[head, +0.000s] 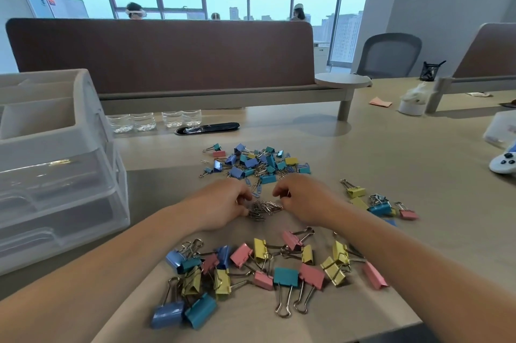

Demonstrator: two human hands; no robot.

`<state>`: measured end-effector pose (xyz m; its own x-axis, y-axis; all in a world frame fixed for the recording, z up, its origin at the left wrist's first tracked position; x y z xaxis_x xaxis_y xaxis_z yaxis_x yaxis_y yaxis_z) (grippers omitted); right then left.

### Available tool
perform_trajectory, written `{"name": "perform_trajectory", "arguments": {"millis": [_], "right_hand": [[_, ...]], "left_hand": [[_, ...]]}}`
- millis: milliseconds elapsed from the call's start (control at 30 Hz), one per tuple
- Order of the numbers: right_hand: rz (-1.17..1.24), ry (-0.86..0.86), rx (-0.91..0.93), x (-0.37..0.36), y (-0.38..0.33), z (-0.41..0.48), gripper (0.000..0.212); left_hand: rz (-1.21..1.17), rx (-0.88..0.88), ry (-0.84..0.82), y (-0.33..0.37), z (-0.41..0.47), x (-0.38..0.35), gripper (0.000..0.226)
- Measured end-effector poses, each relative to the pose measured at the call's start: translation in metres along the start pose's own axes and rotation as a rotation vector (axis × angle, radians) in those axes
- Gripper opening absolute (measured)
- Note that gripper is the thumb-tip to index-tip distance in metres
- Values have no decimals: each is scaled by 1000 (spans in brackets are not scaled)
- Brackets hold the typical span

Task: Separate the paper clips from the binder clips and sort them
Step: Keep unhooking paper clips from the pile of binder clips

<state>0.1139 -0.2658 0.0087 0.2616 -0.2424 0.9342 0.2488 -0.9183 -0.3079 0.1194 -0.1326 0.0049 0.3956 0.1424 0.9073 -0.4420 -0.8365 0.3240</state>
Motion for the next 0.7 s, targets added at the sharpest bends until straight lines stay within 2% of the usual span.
{"name": "perform_trajectory", "arguments": {"millis": [167,367,433,567,700], "right_hand": [[-15,-47,-21,-8,-1,2,29],[1,-74,9,-15,-14,5,30],[25,-53,10,-8,-10,3,31],[40,53,-103,16,25,-2,34],[-52,9,-200,21,53,0,39]], "left_hand": [[62,10,-50,0,-4,-6,51],[64,-17,11,10,4,-5,28],[64,-17,19,12,7,-5,29],[25,-12,-5,12,10,-2,38],[30,-7,-40,13,9,-2,51]]}}
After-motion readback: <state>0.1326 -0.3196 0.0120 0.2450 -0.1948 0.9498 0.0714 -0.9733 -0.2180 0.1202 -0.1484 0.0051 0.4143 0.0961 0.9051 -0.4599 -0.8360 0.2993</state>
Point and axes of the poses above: each hand's wrist, its own z-axis towards the middle knuckle, its own x-axis out of the back of the hand, y = z × x, the point moved 9 cm from there along z, towards the middle knuckle, and after that the axes turned 13 degrees about -y, right-handed, at the moved point
